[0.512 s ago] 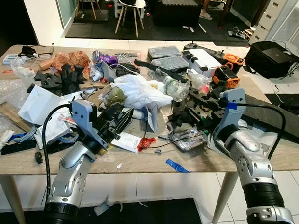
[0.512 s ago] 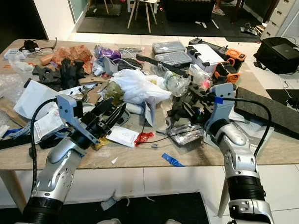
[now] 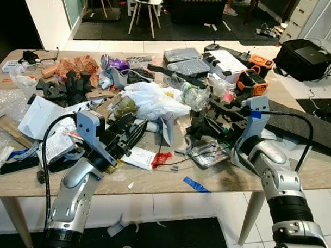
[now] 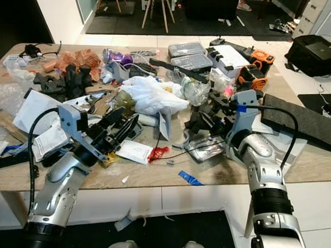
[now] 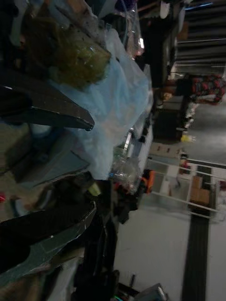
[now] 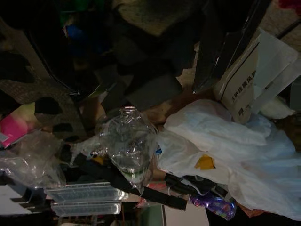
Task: Picking trash to rubbish bin
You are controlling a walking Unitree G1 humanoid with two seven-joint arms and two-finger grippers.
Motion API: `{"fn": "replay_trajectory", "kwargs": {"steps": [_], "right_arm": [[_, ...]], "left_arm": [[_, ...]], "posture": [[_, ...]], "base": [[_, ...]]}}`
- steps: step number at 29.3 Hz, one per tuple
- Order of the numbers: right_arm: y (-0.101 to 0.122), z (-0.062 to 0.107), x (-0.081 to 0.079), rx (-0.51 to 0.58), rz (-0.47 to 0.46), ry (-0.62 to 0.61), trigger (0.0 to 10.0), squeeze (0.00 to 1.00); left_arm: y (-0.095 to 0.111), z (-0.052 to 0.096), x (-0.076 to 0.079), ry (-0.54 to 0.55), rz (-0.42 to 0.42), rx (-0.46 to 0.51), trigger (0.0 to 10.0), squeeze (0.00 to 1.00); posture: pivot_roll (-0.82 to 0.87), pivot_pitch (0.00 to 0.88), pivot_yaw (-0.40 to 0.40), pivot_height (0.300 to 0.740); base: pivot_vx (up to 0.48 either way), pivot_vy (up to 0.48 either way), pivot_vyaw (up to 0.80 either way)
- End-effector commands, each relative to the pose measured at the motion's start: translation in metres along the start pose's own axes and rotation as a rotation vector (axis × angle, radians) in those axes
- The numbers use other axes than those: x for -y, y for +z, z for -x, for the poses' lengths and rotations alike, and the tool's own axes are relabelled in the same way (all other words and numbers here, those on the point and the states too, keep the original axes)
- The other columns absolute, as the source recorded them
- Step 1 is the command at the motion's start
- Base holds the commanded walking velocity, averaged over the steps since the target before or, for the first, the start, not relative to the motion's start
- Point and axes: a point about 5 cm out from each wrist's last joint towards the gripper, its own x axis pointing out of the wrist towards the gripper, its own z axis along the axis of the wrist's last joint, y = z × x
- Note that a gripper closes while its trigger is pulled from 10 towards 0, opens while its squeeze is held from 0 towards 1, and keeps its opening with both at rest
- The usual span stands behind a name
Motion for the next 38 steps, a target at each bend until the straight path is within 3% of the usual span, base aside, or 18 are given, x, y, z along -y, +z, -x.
{"fn": "replay_trajectory", "kwargs": {"steps": [1,15,20,33,38], "right_arm": [[0.001,0.005,0.002,0.022,-0.011,0.008,10.0,0.00],[0.001,0.002,-0.001,0.044,-0.012,0.061,10.0,0.00],[0.002,-0.004,-0.007,0.066,-0.002,0.112,10.0,0.00],[0.016,-0.022,0.000,0.078,0.025,0.112,10.0,0.00],[0.010,-0.030,0.002,0.011,0.066,0.102,10.0,0.00]], "left_arm": [[0.006,0.005,-0.004,-0.015,-0.013,-0.013,10.0,0.00],[0.014,0.011,-0.010,-0.160,-0.072,-0.105,10.0,0.00],[0.010,0.018,-0.002,-0.281,-0.089,-0.184,10.0,0.00],[0.013,0.022,0.002,-0.343,-0.095,-0.214,10.0,0.00],[0.019,0.023,0.001,-0.358,-0.100,-0.218,10.0,0.00]], "posture": [[0.01,0.061,0.057,0.740],[0.03,0.071,0.081,0.740],[0.04,0.064,0.084,0.740],[0.05,0.085,0.099,0.740],[0.06,0.099,0.108,0.740]], "base": [[0.000,0.000,0.00],[0.000,0.000,0.00],[0.000,0.000,0.00],[0.000,0.000,0.00],[0.000,0.000,0.00]]}}
